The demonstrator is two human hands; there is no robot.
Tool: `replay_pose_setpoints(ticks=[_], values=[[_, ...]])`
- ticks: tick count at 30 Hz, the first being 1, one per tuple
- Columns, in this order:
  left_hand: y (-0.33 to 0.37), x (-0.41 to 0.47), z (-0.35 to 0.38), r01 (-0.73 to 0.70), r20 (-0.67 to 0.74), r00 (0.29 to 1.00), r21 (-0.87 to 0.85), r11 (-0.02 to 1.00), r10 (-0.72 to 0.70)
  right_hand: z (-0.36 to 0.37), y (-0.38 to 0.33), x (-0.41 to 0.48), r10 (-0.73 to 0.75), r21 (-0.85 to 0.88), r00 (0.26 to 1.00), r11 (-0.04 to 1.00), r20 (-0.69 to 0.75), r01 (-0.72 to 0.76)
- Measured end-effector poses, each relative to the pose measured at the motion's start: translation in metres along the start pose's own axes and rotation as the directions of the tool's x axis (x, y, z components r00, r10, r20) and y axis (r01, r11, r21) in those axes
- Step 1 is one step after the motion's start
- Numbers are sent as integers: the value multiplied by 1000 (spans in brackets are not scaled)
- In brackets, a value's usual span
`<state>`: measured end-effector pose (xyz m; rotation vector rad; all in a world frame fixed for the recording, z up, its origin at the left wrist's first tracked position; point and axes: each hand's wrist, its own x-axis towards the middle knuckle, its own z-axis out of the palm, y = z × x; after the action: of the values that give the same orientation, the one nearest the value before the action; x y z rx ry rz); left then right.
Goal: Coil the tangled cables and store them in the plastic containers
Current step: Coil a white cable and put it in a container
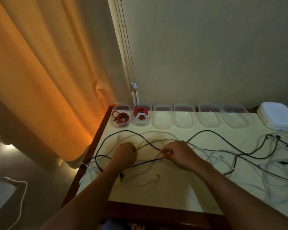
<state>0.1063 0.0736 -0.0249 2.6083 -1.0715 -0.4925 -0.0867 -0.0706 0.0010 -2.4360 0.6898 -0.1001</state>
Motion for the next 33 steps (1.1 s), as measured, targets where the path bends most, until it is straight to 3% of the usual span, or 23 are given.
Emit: replay_pose_setpoints(ticks=[6,10,13,17,23,26,30,33], values=[[43,-39,-27,-228,-110,973,-330,916,202,-15,-14,-13,-103,37,949,992,-299,119],[70,-67,-51,-376,-245,924,-436,818,295,-43,-28,-24,-179,-1,925,982,-335,189],[87,-83,-70,-432,-323,895,-449,782,309,-70,-40,-34,-180,68,917,974,-356,217],[107,-101,-92,-467,-341,882,-533,706,326,-107,-58,-48,-235,120,887,945,-398,304],[121,-122,-108,-470,-313,879,-700,538,359,-186,-70,-60,27,380,696,852,-718,360],[126,-135,-118,-402,-282,897,-840,363,341,-230,-77,-75,-1,316,612,856,-791,410],[141,-139,-144,-220,-213,922,-975,-16,322,-277,-82,-96,-28,231,504,866,-863,443],[153,-147,-172,-96,-172,913,-972,-216,371,-295,-77,-104,-87,139,544,922,-835,360]])
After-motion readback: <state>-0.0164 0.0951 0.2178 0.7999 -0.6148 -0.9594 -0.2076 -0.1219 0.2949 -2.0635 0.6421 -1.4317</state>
